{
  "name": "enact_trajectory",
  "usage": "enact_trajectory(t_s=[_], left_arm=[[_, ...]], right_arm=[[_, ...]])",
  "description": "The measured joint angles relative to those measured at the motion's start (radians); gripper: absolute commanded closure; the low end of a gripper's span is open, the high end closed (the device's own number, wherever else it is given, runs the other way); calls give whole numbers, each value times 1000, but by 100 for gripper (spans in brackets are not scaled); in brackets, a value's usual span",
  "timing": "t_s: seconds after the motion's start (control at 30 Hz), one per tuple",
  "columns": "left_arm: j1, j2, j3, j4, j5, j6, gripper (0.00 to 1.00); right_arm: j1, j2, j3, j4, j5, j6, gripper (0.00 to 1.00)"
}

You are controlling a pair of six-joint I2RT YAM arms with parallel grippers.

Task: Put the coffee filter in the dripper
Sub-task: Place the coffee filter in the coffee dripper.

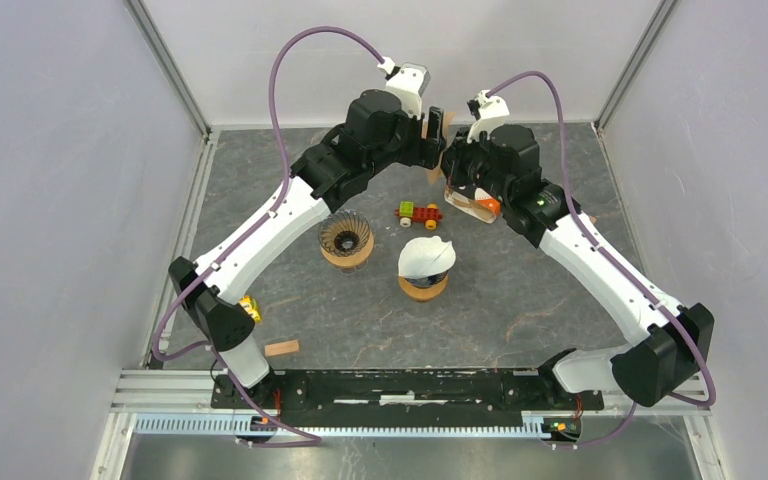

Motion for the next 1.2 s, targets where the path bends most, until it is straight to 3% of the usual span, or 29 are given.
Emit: enact_trajectory(t_s=[0.47,1.2], left_arm=[[-1,16,0,3,0,1,22],[-4,30,2,4,-7,21,36]], right_arm=[[0,0,-9,7,-1,2,100],[0,-5,-13,13,3,0,100]])
